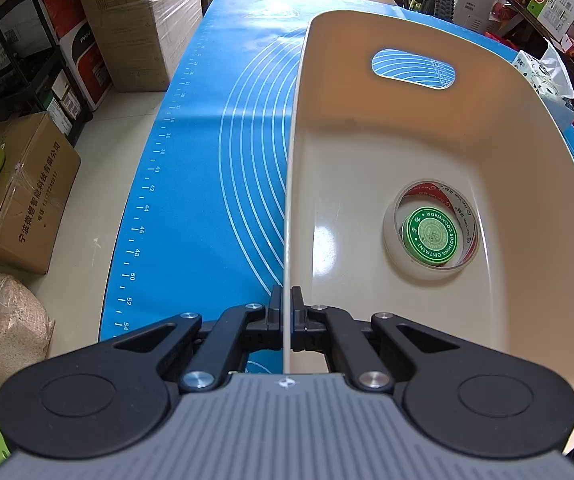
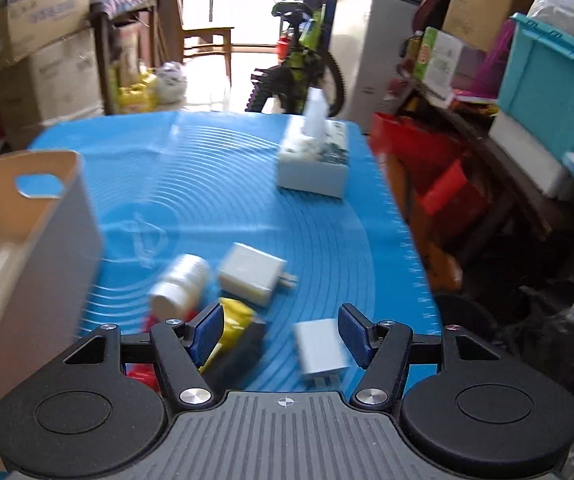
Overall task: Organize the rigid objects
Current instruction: 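Return the right gripper to the table and grasp the white charger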
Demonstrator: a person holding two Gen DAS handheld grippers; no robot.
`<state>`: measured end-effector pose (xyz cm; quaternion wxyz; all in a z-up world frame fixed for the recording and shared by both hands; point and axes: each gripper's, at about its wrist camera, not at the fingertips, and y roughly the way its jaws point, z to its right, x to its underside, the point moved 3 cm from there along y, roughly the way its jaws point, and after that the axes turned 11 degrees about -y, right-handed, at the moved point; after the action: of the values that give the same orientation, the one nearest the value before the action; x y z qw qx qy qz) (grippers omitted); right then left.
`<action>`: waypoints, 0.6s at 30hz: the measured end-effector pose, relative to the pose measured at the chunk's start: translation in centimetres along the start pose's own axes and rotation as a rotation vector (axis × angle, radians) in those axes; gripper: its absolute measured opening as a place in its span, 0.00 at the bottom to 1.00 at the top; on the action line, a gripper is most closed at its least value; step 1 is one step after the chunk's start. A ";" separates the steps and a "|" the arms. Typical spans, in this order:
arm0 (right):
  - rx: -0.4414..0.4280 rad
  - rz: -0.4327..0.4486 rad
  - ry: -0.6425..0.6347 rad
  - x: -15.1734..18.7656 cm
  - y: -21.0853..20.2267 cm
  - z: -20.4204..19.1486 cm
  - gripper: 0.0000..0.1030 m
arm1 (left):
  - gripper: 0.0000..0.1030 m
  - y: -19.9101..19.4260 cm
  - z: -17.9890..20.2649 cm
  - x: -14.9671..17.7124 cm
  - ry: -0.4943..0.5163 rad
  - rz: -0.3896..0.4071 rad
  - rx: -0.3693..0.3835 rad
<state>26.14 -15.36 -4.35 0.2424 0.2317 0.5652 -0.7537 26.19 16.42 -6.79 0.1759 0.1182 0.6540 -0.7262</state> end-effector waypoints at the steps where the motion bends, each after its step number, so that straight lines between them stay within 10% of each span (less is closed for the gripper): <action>1: 0.007 -0.007 -0.004 0.4 0.2 0.4 0.68 | 0.03 0.0 -0.1 0.0 0.000 0.000 0.000; 18: -0.063 -0.102 -0.087 3.1 6.4 0.7 0.68 | 0.03 0.1 0.0 0.1 0.003 0.001 -0.008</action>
<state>27.67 -17.95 -10.85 0.2353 0.1617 0.5885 -0.7564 26.16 16.42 -6.88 0.1756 0.1190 0.6570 -0.7234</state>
